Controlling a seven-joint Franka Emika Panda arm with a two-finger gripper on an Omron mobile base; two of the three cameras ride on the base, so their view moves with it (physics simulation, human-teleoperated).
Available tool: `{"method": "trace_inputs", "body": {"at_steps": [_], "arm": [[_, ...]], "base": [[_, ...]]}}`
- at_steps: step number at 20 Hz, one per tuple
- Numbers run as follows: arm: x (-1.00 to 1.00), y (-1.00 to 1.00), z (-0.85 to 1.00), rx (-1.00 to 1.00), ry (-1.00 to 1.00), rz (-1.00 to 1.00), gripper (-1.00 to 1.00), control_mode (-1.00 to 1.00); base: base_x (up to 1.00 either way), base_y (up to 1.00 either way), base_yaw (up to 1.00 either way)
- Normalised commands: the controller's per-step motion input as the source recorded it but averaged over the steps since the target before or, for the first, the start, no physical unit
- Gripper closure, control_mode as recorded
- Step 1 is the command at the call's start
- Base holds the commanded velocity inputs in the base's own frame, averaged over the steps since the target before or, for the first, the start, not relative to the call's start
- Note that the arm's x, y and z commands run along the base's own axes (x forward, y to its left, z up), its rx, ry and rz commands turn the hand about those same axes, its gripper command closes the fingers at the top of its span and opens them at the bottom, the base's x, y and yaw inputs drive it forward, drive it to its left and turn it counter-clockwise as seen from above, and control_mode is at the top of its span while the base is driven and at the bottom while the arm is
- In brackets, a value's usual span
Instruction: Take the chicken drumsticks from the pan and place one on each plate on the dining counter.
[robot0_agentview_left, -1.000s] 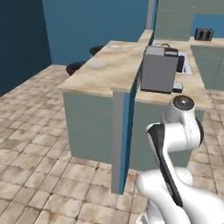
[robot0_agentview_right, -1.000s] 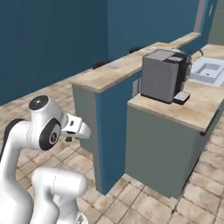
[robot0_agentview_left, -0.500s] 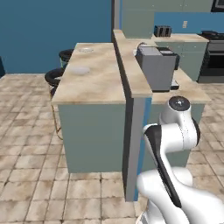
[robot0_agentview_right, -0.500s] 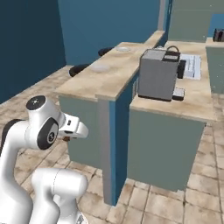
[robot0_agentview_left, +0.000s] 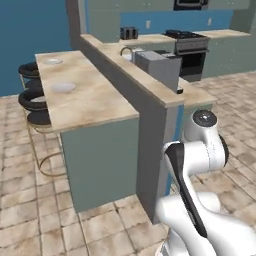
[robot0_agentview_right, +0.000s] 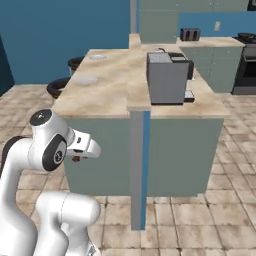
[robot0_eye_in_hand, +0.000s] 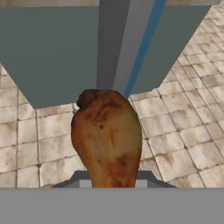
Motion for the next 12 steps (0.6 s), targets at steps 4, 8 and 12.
{"method": "trace_inputs", "body": {"at_steps": [4,8,12], "arm": [[0.00,0.00,0.00,0.00,0.00,0.00,1.00,1.00],[0.00,0.00,0.00,0.00,0.00,0.00,1.00,1.00],[0.00,0.00,0.00,0.00,0.00,0.00,1.00,1.00]], "base": [[0.00,1.00,-0.55],[0.00,1.00,-0.51],[0.00,1.00,-0.34]]}}
